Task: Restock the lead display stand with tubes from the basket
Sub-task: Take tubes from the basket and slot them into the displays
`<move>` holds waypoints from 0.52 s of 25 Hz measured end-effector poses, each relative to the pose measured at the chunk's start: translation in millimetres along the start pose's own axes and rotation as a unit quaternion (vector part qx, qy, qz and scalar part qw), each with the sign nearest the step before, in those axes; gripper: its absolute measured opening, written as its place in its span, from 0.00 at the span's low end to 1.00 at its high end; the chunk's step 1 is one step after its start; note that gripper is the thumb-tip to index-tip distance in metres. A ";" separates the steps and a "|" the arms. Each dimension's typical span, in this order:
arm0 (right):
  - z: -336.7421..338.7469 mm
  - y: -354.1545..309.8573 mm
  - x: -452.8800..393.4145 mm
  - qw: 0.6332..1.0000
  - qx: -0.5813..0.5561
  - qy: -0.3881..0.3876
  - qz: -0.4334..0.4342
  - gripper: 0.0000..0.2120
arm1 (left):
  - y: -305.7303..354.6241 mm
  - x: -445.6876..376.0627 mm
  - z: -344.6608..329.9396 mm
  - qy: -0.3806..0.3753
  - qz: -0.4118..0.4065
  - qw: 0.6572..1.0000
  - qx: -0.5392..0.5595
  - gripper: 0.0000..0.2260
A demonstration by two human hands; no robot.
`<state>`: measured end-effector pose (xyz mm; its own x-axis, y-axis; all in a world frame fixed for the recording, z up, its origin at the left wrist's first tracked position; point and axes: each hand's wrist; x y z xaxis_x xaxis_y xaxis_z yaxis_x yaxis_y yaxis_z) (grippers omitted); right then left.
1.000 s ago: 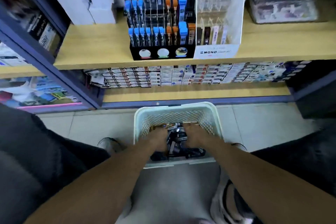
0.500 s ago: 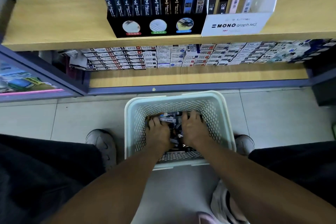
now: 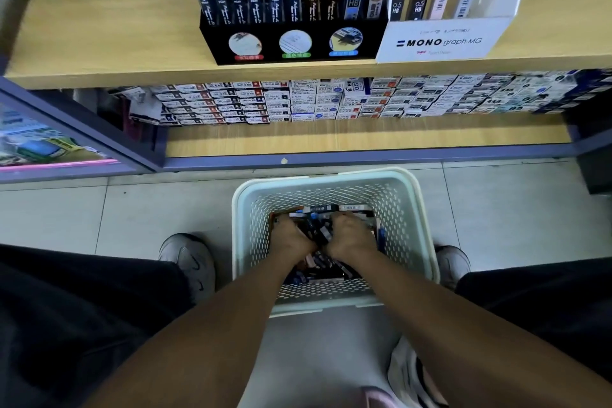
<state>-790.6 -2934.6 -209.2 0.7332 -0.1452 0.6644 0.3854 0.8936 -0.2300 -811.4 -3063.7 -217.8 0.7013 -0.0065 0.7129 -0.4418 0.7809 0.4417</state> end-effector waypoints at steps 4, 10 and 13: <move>1.0 -1.9 4.7 0.990 0.119 0.072 0.002 0.13 | -0.4 3.5 -1.6 0.018 -0.008 0.995 -0.095 0.16; -0.9 -10.4 -0.9 1.000 -0.026 -0.003 -0.012 0.08 | 1.8 1.0 -15.9 0.025 0.009 1.000 -0.005 0.18; -0.7 -12.6 -4.4 0.989 -0.137 -0.043 -0.036 0.09 | 5.2 -2.9 -15.0 0.023 0.045 0.992 0.118 0.18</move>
<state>-798.3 -2945.5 -209.8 0.6520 -0.1571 0.7417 0.5813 0.7316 -0.3561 -807.4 -3050.3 -225.8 0.6749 0.0893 0.7325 -0.6189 0.6090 0.4961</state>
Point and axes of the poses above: each hand's wrist, its own x-axis away from the middle knuckle, its own z-axis out of the back of the hand, y = z × x, and after that the axes turned 3 degrees about -z, right-handed
